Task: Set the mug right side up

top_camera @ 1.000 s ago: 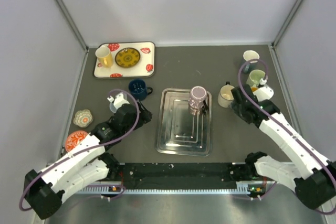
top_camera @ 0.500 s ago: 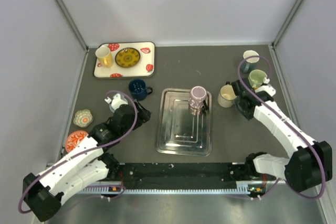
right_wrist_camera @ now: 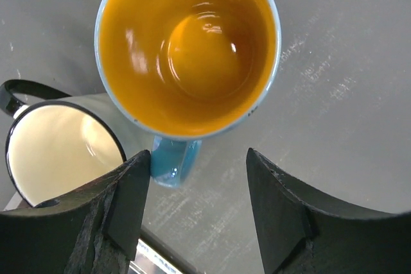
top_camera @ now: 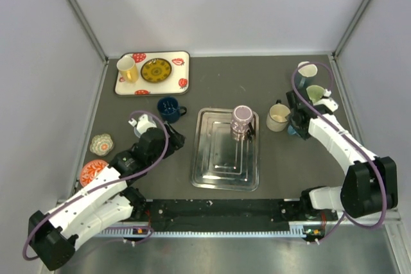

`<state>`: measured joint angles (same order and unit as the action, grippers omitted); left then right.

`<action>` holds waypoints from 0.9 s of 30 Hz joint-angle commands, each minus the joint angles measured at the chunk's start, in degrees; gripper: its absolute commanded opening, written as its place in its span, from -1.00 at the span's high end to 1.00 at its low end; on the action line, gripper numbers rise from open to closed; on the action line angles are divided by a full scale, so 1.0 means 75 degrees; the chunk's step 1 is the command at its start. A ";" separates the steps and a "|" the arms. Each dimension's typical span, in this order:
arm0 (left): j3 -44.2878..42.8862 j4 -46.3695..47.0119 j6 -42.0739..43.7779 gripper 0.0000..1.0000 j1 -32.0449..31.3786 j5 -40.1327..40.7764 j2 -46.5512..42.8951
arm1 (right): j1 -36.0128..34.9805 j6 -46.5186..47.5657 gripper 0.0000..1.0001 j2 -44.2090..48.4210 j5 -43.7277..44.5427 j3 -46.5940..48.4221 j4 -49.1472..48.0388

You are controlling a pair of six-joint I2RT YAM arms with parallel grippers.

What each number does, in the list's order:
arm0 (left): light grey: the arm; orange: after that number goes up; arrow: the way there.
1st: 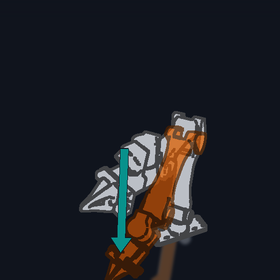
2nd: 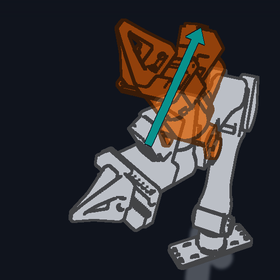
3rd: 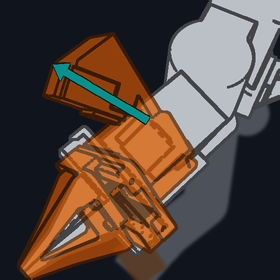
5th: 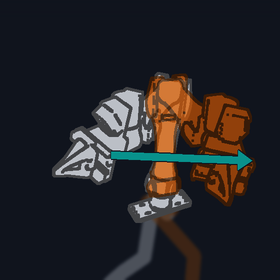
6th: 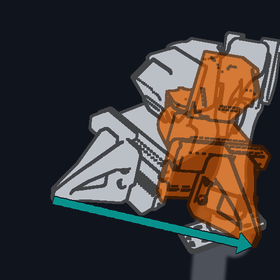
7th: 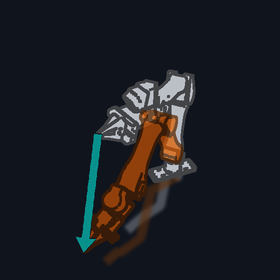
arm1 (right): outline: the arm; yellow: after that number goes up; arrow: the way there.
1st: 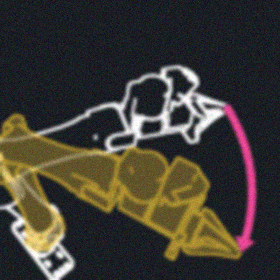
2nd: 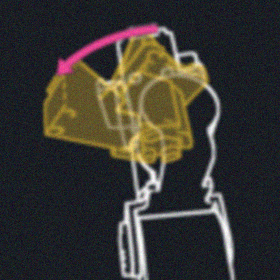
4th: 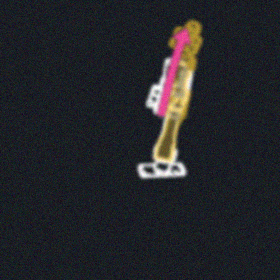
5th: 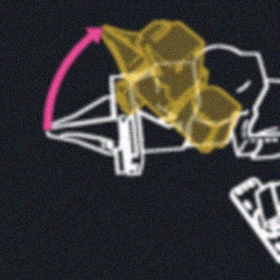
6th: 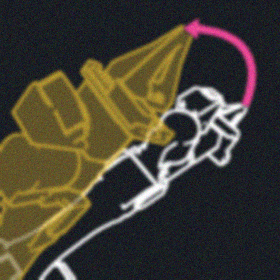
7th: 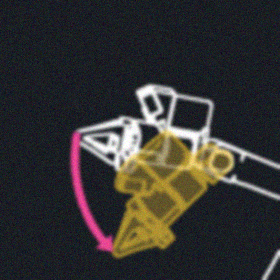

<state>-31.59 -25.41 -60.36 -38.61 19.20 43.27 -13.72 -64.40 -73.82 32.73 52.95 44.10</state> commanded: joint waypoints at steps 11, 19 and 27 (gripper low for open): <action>0.0006 0.0446 0.0020 -0.53 0.0015 -0.0193 0.0360 | 0.0352 0.1250 0.40 0.0010 -0.0052 -0.0110 -0.0512; 0.0029 0.0587 0.0067 -0.53 0.0015 -0.0603 0.0629 | 0.0492 0.2246 0.02 -0.0047 -0.0227 -0.0158 -0.0524; 0.0099 0.0634 0.0067 -0.51 0.0015 -0.0650 0.0595 | 0.0809 0.2680 0.25 -0.0387 -0.0625 -0.0064 -0.0735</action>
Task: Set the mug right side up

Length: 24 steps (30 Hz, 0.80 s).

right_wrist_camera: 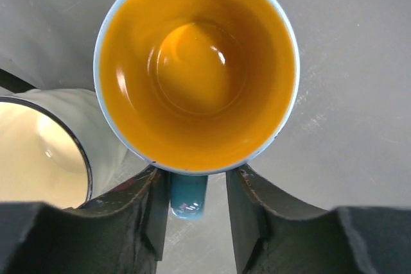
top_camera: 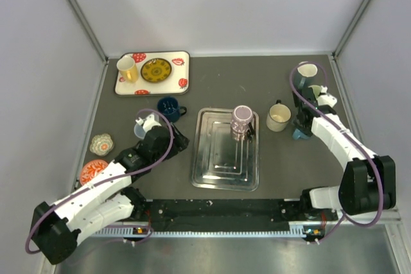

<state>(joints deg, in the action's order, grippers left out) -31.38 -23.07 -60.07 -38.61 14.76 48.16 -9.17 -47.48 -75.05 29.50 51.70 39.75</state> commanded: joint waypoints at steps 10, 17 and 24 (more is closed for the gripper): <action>0.0058 0.0322 0.0146 -0.43 0.0015 -0.0117 -0.0070 | 0.0320 0.0951 1.00 0.0067 -0.0616 -0.0191 -0.0343; 0.0234 0.1000 0.0943 -0.39 0.0027 -0.0562 -0.0222 | 0.0274 0.2064 1.00 0.1225 -0.1284 -0.0097 -0.0331; 0.0199 0.1434 0.1552 -0.46 0.0027 -0.0843 -0.0433 | 0.0086 0.2662 1.00 0.2679 -0.1682 0.0161 0.0395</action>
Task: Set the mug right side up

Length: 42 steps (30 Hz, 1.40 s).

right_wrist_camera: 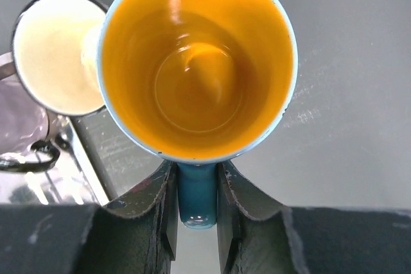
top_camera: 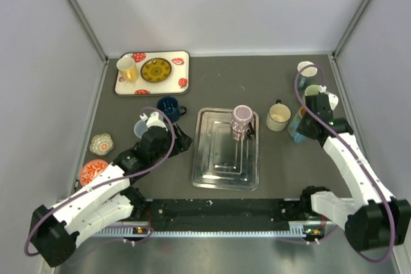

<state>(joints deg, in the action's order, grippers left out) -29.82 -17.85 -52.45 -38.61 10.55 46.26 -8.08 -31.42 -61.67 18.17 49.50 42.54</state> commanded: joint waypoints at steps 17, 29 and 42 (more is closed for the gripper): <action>0.1352 0.9183 -0.1818 -0.56 -0.0265 -0.5437 0.0978 | -0.0317 -0.2219 1.00 0.4225 -0.6416 0.0000 -0.2470; 0.0146 1.0172 -0.1597 -0.59 -0.1614 -0.4828 0.2770 | -0.1863 -0.2983 1.00 0.3665 -0.6046 -0.0716 -0.4991; -0.0290 1.0676 -0.1750 -0.60 -0.1672 -0.4173 0.3875 | -0.2954 -0.3251 1.00 0.2937 -0.5669 -0.1020 -0.6433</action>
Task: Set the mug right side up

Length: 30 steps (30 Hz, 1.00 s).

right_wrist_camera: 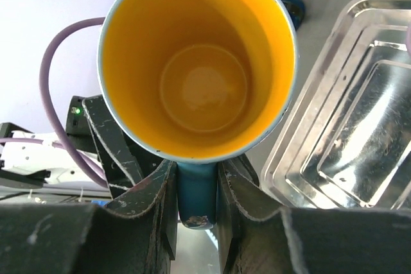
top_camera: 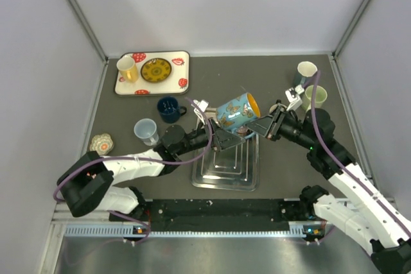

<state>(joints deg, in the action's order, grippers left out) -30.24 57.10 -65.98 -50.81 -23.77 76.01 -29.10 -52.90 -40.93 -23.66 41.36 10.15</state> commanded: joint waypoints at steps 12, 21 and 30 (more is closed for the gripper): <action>0.0177 0.2510 0.0008 -0.02 -0.0034 0.1669 -0.0396 | -0.0537 -0.0938 1.00 0.0113 -0.0349 -0.0546 -0.3205; 0.0176 0.3155 -0.0238 -0.13 0.0036 0.1587 -0.0443 | -0.0596 -0.1079 1.00 0.0172 -0.0806 -0.1144 -0.3579; 0.0012 0.3355 -0.0297 0.96 0.0130 0.1154 -0.0513 | -0.0620 -0.1009 1.00 0.0207 -0.0970 -0.1226 -0.3510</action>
<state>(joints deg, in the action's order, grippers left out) -27.75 69.08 -69.01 -50.00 -14.17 74.70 -32.12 -61.21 -40.38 -26.02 31.38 -13.74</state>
